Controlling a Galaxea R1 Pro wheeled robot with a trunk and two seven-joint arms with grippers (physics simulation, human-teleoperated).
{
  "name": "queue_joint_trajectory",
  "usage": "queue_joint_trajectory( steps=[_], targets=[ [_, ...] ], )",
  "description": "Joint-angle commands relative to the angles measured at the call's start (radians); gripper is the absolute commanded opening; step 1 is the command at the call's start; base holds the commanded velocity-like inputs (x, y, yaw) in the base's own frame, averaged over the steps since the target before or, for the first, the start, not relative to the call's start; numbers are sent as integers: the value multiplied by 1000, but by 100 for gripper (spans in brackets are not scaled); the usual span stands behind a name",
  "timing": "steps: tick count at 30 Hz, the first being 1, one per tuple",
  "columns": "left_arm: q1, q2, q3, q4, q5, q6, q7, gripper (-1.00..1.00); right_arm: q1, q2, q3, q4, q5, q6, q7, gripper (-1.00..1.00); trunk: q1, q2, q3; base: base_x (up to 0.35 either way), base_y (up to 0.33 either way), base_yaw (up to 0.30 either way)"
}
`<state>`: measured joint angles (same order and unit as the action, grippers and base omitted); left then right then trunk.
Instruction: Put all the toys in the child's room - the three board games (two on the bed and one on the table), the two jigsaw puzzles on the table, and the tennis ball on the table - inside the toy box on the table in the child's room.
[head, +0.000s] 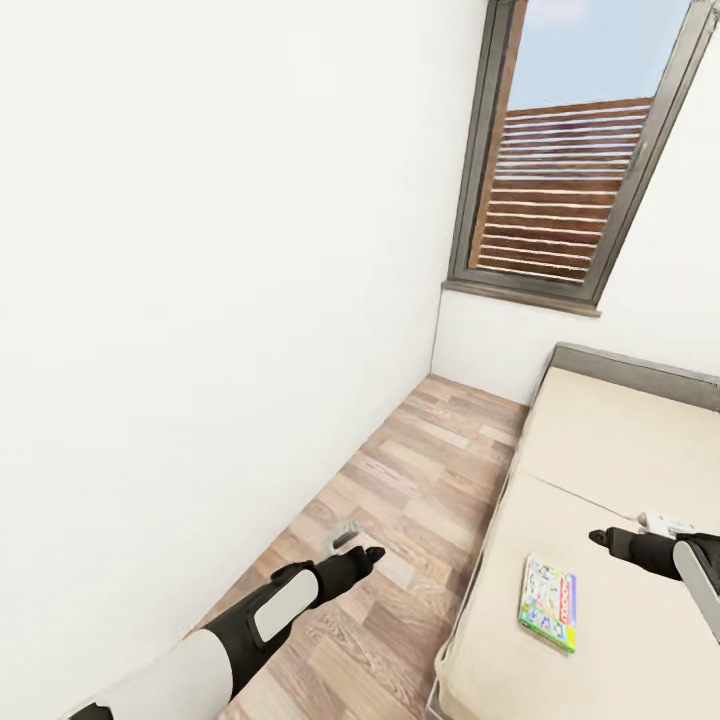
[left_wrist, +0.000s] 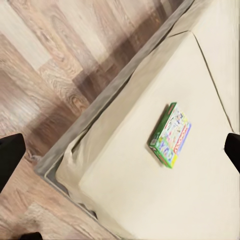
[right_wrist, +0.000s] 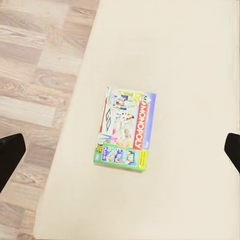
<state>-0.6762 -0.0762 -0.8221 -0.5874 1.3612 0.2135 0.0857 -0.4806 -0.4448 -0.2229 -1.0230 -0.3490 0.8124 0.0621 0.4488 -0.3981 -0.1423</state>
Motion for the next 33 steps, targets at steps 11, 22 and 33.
queue_joint_trajectory(
  steps=[11,22,33],
  targets=[
    [-1,147,-3,0,177,82,11,100,-1,2,0,83,1,5,9,100,1,-2,12,159,-98,-209],
    [12,183,-2,-1,232,83,19,100,2,46,166,108,6,-67,21,100,1,-2,16,131,0,-61],
    [-30,182,-3,-3,315,193,120,100,-266,133,210,606,-2,-71,-80,100,1,-2,16,21,0,-1]
  ],
)
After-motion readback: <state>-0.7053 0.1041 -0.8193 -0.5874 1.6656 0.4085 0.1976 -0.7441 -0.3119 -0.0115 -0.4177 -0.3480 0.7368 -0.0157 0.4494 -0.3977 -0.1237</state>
